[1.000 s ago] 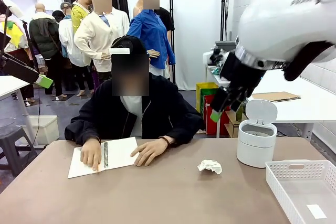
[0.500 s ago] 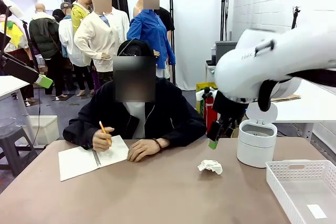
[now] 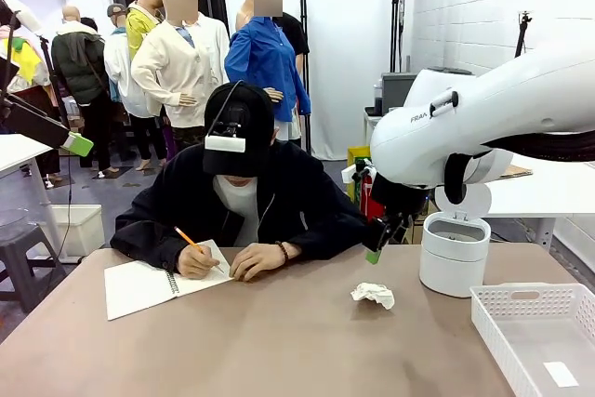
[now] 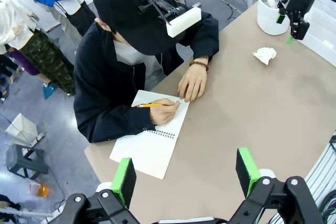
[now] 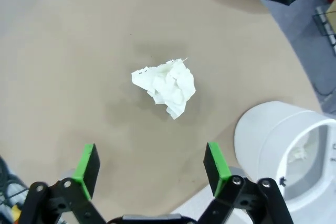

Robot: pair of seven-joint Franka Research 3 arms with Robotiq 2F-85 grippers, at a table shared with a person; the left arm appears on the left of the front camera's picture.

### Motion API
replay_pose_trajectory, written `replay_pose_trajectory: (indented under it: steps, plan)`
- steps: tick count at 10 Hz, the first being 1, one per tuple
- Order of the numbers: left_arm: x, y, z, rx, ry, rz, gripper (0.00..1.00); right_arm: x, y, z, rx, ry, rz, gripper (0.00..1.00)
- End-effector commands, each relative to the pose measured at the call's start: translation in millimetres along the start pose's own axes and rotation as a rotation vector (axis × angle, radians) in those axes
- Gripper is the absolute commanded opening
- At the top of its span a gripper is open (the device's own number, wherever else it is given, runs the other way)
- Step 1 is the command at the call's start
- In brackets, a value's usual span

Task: Sort the paper based on its condition.
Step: If a person hands you a paper, place it in the Organizing basket , and if it's crumpled, put it in the Trash can.

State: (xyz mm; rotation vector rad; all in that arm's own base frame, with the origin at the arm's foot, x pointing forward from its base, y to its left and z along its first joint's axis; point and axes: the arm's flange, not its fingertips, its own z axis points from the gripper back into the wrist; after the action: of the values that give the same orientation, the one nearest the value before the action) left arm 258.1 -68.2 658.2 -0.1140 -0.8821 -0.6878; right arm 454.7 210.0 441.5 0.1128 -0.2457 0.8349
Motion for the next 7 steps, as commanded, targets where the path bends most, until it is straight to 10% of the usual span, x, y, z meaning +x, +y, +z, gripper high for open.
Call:
replay_pose_trajectory:
  steps: [1, 7]
  plan:
    - [0, 1, 0, 0.003, 0.0, 0.002, 1.0, -3, -1, -12, -0.014, 0.015, 0.017, 1.0]
    - [0, 1, 0, 0.003, 0.0, 0.002, 1.0, 18, -23, -61, -0.007, 0.084, 0.155, 1.0]
